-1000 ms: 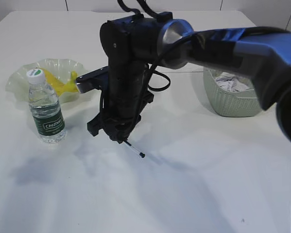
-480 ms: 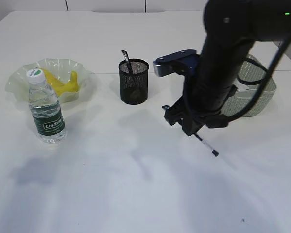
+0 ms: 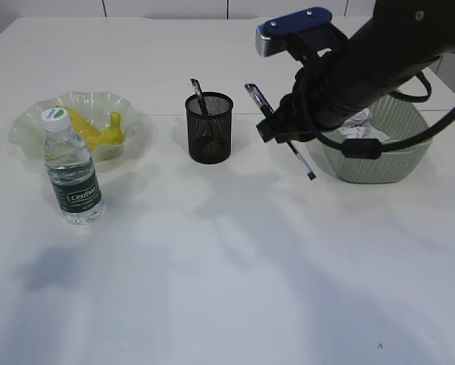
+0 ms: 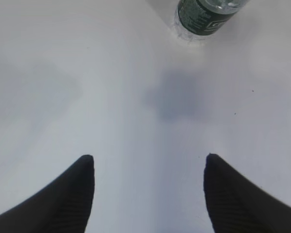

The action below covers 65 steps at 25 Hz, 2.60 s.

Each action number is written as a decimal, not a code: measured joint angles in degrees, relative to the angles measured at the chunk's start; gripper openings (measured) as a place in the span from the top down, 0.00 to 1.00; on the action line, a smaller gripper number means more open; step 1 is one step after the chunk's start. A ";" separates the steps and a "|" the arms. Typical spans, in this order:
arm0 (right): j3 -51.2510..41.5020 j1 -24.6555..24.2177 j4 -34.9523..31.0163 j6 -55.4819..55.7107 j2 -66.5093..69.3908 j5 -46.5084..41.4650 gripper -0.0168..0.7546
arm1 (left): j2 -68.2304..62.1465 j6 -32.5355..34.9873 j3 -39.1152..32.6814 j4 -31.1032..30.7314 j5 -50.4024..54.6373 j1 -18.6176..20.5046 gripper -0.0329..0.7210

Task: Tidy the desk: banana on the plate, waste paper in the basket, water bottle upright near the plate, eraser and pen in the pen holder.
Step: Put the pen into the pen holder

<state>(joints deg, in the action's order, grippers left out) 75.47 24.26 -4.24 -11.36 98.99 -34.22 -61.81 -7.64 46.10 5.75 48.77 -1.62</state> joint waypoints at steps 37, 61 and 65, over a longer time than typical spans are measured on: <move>20.19 0.00 0.19 4.50 26.76 47.67 0.92 | 0.00 0.00 0.00 0.00 1.46 0.00 0.30; 23.00 0.00 2.88 10.60 33.87 54.83 0.92 | 0.00 0.00 0.00 0.00 1.46 0.00 0.30; 23.11 0.00 2.88 10.67 34.92 54.81 0.92 | 0.00 0.00 0.00 0.00 1.46 0.00 0.30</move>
<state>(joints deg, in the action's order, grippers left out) 98.58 24.26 -1.36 -0.69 133.91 20.59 -61.81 -7.64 46.10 5.75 50.23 -1.62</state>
